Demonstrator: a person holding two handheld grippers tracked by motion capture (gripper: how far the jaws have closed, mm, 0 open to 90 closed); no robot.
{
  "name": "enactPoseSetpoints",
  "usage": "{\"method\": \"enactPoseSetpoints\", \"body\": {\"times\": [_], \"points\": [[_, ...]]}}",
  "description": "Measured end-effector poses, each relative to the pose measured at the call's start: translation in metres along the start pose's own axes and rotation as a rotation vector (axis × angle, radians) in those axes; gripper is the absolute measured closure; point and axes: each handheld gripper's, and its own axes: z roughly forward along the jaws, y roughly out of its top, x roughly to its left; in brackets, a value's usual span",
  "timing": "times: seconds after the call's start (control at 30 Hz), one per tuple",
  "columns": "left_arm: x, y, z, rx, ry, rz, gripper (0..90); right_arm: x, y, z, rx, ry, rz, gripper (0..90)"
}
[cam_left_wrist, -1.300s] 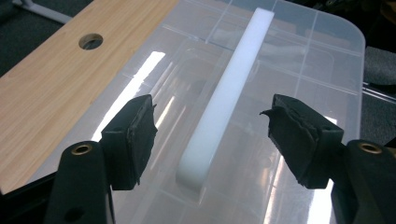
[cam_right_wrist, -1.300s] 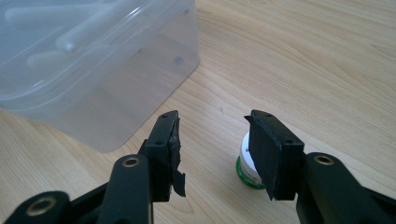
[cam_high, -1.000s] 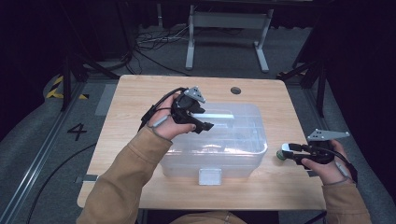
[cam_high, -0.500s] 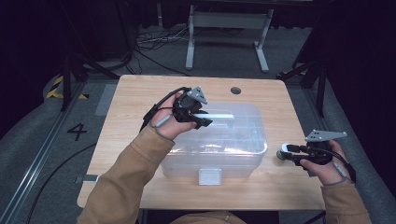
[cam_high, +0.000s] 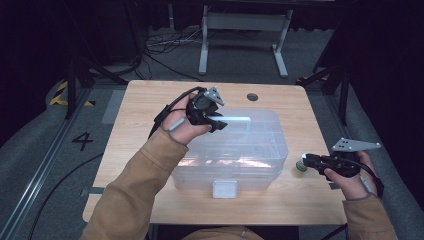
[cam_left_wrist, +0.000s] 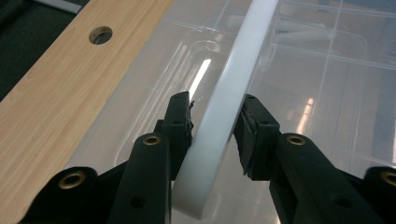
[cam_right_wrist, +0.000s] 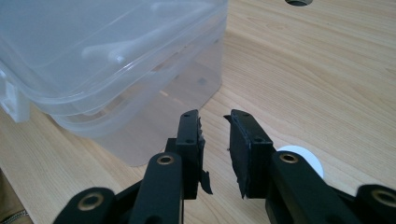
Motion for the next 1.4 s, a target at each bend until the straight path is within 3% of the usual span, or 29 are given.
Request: {"method": "enactPoseSetpoints", "body": {"times": [0.17,0.47,0.63,0.83,1.0,1.23,1.3,1.37,1.4], "points": [[0.007,0.003,-0.001,-0.006,-0.012,-0.013,67.7,0.005,0.002,-0.001,-0.007,0.014,-0.019,75.3],[0.017,0.013,-0.001,0.008,0.020,-0.016,66.5,0.015,0.007,-0.003,-0.011,0.049,-0.059,79.1],[0.023,0.018,-0.001,0.016,0.028,-0.029,66.1,0.021,0.010,-0.003,0.006,0.095,-0.085,87.8],[0.026,0.021,-0.001,0.028,0.028,-0.038,66.1,0.035,0.015,0.001,0.003,0.174,-0.113,88.3],[0.026,0.021,-0.001,0.036,0.025,-0.036,66.1,0.042,0.018,0.004,-0.023,0.207,-0.125,90.0],[0.024,0.021,-0.001,0.050,0.019,-0.042,66.2,0.046,0.020,0.015,-0.031,0.228,-0.125,90.0],[0.023,0.019,-0.001,0.041,0.024,-0.045,66.2,0.047,0.021,0.016,-0.034,0.212,-0.135,90.0],[0.021,0.017,-0.003,0.061,0.067,-0.063,66.8,0.048,0.021,0.017,-0.036,0.199,-0.139,90.0],[0.020,0.016,-0.004,0.059,0.080,-0.069,61.9,0.048,0.021,0.016,-0.041,0.196,-0.143,90.0]]}}
